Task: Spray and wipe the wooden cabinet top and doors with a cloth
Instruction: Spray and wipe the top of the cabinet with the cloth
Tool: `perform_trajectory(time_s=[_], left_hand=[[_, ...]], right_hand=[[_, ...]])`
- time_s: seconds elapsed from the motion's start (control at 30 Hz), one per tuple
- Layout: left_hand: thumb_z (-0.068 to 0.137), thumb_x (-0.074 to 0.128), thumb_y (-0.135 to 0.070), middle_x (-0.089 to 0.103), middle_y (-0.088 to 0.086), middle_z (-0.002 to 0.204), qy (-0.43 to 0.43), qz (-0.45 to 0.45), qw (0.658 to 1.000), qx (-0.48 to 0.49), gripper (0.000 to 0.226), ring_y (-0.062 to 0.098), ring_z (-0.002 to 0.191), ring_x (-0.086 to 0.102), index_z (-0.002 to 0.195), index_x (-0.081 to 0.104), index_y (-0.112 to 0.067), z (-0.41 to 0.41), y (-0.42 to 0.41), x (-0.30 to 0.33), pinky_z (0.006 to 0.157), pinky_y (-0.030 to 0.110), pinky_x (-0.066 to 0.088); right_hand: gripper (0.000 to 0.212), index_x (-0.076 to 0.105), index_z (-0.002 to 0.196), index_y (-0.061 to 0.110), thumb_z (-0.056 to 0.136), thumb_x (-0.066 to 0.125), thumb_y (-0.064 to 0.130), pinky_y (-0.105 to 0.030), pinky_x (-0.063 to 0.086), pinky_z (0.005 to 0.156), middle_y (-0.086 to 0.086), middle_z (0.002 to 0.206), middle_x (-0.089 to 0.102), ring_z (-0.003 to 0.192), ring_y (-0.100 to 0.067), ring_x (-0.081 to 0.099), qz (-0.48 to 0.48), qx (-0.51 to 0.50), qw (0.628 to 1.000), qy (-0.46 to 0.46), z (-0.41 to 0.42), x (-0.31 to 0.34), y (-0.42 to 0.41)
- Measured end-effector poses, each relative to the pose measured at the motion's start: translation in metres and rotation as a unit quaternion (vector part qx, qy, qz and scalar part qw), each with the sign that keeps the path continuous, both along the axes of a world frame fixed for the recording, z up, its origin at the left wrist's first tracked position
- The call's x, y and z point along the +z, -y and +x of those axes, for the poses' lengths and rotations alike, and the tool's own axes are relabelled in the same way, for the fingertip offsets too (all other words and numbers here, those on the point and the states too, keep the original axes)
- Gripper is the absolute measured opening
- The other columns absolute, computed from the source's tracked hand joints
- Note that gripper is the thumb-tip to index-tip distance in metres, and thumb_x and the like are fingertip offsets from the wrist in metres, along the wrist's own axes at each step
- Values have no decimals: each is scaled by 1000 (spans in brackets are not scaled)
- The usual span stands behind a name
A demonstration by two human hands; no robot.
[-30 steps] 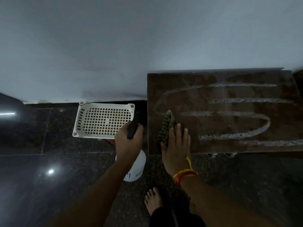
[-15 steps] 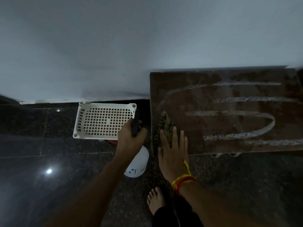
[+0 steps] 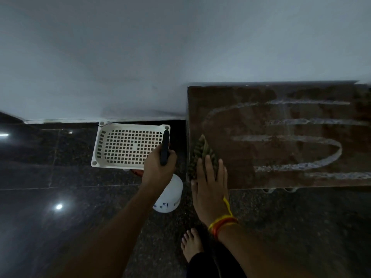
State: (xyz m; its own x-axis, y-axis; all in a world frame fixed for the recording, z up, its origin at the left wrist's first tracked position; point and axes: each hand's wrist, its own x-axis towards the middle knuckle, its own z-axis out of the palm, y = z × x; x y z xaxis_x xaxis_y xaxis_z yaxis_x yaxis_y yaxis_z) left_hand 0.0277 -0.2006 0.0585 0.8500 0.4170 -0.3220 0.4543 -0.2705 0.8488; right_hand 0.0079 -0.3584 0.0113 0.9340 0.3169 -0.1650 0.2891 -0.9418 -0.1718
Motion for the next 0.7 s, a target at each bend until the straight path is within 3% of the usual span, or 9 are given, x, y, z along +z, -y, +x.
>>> perform_trajectory(time_s=[0.17,0.3,0.4,0.57,0.7], left_hand=[[95,56,-12,56,32,70,12,4,1000,21,14,48,69,58,82,57,-7,4,2,-1,60,52,50],[95,56,-12,51,27,66,19,8,999,30,19,49,69,56,77,53,-10,4,0,-6,62,55,51],[95,55,-14,45,14,62,20,-5,999,31,16,49,66,53,86,56,-2,3,-2,-9,62,59,52],[92,55,-18,45,22,61,20,-14,998,52,22,49,62,52,83,56,2,13,-5,-3,60,60,51],[94,55,-12,47,18,61,16,-10,998,55,18,33,58,50,77,54,-7,25,-9,1,59,57,50]], right_hand=[[54,27,146,31,93,31,37,-58,20,113,-15,150,34,138,-46,24,5,17,1000,-1,17,-4,-1],[56,25,147,30,92,29,39,-55,12,114,-17,152,28,140,-47,17,29,4,1000,5,60,-5,-18],[56,27,148,26,93,24,39,-54,12,115,-16,153,26,141,-45,15,26,-19,999,-1,58,-4,-21],[55,37,144,22,92,26,37,-57,28,110,-17,148,35,137,-45,27,-11,-26,999,-15,4,2,-10],[55,39,142,22,91,26,36,-56,23,112,-17,148,36,136,-45,28,-8,-28,1000,-12,17,0,-13]])
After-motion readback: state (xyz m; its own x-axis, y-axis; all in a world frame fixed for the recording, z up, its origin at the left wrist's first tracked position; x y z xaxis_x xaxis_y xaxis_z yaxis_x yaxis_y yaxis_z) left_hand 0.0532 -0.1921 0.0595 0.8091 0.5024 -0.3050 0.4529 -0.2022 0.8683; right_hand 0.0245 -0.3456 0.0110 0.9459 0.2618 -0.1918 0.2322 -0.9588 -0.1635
